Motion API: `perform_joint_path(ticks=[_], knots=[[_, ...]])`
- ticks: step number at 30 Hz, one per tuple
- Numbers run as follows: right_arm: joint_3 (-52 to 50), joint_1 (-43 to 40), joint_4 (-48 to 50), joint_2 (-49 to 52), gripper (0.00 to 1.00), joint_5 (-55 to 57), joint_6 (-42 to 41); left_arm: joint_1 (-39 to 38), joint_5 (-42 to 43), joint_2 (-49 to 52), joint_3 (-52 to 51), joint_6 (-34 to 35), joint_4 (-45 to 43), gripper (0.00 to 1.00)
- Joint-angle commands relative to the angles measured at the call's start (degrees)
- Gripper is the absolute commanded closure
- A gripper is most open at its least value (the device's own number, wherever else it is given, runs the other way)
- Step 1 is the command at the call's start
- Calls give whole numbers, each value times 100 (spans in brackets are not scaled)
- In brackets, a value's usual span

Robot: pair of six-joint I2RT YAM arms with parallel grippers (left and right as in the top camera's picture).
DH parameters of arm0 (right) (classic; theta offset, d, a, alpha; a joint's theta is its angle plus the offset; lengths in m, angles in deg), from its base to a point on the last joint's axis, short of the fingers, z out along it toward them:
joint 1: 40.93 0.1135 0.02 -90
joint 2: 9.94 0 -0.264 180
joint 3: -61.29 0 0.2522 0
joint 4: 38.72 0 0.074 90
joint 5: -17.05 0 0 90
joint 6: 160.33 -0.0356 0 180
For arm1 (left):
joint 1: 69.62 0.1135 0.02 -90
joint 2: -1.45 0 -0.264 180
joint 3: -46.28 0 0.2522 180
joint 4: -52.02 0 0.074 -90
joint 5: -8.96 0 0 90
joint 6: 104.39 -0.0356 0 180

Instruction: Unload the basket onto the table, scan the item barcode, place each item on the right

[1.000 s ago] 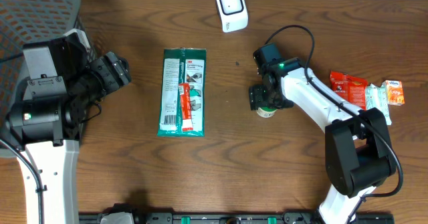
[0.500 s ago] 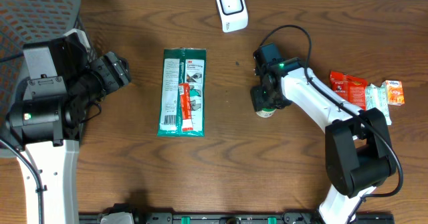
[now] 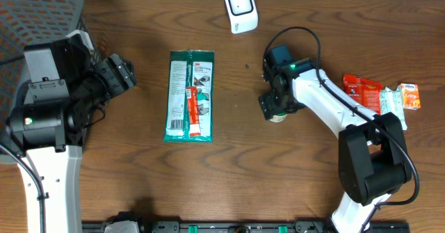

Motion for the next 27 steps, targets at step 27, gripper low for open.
perform_joint_path(ticks=[27], knots=[[63,15,-11,17,11,-83,-498,28,24,0,22,-35,2,18]])
